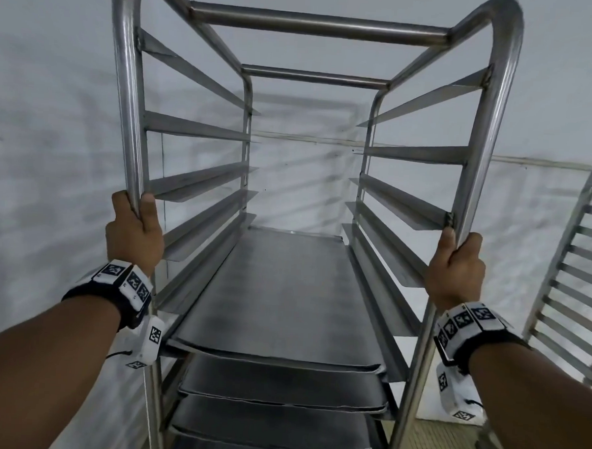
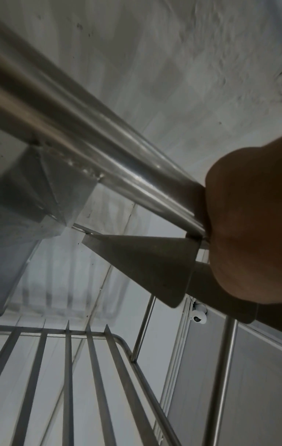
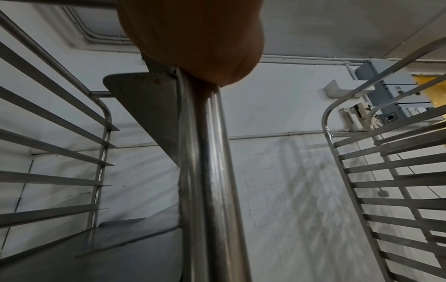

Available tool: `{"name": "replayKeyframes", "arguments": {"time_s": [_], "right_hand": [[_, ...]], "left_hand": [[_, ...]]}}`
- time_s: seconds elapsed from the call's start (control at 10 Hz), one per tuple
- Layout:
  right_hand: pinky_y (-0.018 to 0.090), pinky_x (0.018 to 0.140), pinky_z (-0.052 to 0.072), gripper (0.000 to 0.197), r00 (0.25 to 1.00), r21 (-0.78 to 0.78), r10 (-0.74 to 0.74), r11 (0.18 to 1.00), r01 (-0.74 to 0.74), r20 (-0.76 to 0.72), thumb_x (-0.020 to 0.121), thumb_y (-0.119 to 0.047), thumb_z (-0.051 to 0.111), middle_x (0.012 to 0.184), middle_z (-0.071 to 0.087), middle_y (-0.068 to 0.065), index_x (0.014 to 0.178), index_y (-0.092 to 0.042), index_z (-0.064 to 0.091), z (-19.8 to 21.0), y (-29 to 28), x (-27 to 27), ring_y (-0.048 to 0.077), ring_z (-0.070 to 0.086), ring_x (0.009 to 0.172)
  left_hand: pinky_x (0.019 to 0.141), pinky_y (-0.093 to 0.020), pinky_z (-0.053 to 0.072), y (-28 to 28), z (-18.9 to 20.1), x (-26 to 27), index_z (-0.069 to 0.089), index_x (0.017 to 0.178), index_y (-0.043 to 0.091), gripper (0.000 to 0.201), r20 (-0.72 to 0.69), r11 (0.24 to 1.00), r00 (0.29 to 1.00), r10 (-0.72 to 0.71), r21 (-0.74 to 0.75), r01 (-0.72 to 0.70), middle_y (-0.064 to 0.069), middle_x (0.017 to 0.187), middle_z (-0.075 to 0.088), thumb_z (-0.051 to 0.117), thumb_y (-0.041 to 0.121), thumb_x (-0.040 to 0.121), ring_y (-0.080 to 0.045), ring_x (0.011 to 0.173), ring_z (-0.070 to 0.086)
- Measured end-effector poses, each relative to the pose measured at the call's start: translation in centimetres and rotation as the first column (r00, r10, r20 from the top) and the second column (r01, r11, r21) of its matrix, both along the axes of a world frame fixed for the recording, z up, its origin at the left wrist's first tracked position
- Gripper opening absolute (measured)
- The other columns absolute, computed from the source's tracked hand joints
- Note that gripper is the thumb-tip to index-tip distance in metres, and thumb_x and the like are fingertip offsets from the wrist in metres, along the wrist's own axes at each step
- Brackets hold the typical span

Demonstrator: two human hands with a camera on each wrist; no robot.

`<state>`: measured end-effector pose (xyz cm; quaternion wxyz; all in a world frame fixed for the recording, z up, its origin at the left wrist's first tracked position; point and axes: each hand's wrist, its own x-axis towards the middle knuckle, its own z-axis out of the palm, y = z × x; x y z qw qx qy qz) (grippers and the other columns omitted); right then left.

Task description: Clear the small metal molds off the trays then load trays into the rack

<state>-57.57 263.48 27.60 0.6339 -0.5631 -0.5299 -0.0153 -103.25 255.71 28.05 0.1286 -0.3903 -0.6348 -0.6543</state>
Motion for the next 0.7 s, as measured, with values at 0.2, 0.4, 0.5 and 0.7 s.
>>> {"name": "replayKeyframes", "arguments": {"time_s": [0.2,0.4,0.5,0.7], "right_hand": [[0.042,0.063,0.041,0.042,0.999,-0.092,0.005,0.996,-0.001,0.041,0.103,-0.055,0.026,0.068,0.051,0.012,0.102,-0.013,0.03,0.2,1.4,-0.4,0.038,0.052,0.066],[0.046,0.072,0.041,0.043,0.996,-0.258,-0.018,0.965,0.041,0.087,0.101,-0.058,0.021,0.081,0.053,0.016,0.107,-0.016,0.027,0.4,0.3,-0.7,0.038,0.05,0.074],[0.05,0.079,0.046,0.034,0.998,-0.318,0.035,0.948,-0.018,0.049,0.102,-0.051,0.027,0.094,0.061,0.022,0.111,-0.018,0.027,-0.9,-0.8,-1.5,0.043,0.057,0.083],[0.057,0.104,0.043,0.079,0.979,-0.423,0.193,0.894,-0.15,0.06,0.088,-0.07,0.042,0.154,0.033,0.018,0.154,-0.043,0.009,-13.2,-6.4,-2.5,0.042,0.046,0.133]], "left_hand": [[0.065,-0.041,0.039,1.1,0.1,-0.3,0.036,0.123,0.01,0.054,0.029,0.991,0.996,-0.083,-0.101,0.086,-0.008,0.071,0.052,0.026,0.06,0.102,-0.032,0.064,0.051],[0.078,-0.047,0.047,1.4,-0.1,-0.8,0.03,0.127,0.018,0.052,0.097,0.954,0.978,-0.187,-0.218,0.204,-0.02,0.09,0.062,0.026,0.063,0.101,-0.043,0.084,0.062],[0.094,-0.052,0.044,0.5,-0.5,-0.1,0.012,0.149,0.026,0.058,0.121,0.934,0.967,-0.226,-0.254,0.251,-0.029,0.129,0.056,0.031,0.056,0.103,-0.049,0.11,0.058],[0.116,-0.065,0.026,-4.3,-12.8,2.7,-0.008,0.157,0.044,0.086,-0.063,0.784,0.925,-0.375,-0.553,0.281,-0.015,0.166,-0.013,0.03,0.077,0.088,-0.043,0.153,0.001]]}}
